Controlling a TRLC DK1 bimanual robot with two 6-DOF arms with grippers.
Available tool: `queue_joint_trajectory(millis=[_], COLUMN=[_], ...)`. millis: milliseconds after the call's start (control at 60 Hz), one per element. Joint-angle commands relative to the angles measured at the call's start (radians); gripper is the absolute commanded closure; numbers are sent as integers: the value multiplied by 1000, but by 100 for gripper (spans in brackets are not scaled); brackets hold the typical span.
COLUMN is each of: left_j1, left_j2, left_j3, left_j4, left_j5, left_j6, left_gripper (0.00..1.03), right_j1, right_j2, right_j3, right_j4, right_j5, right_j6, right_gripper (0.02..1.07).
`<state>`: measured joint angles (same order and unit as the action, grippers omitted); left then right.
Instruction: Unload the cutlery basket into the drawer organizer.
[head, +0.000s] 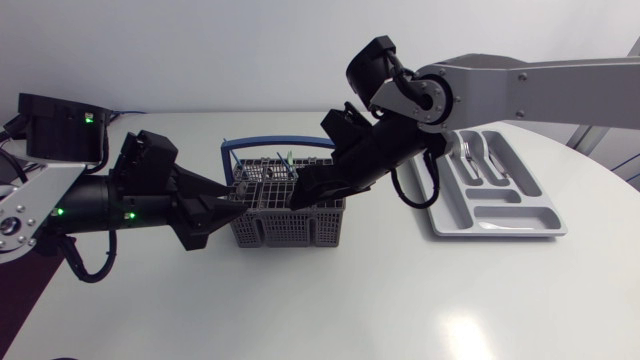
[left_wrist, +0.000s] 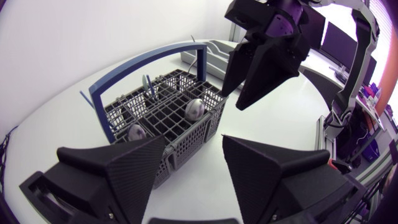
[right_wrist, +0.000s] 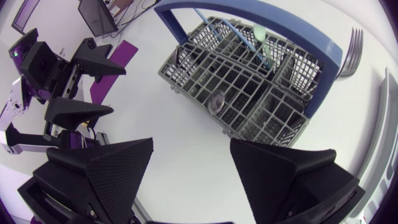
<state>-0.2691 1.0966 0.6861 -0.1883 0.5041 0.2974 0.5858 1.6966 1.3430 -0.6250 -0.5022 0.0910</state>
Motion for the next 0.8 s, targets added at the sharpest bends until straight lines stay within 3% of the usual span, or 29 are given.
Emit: queue_joint_trajectory(millis=[0,133,183,550,783], left_j1=[8,5,7,45,50], left_j2=[36,59,80,217,258], left_j3=[-40,-60,-60,-5,20], left_j4=[41,95,108,107,108], left_j5=[34,62,73,191,215], left_j6=[29,75,91,221,259], left_gripper=[39,39,39,39,39], right_j1=[6,8,8,19,23], right_j2=[23,17,20,41,58], right_j3=[5,-15,-16,-33,-47], right_j4=[25,79,93,140,159], right_j5=[-6,-1,-1,8,48], right_j6=[52,88,101,161,191], right_gripper=[22,23,28,28,40])
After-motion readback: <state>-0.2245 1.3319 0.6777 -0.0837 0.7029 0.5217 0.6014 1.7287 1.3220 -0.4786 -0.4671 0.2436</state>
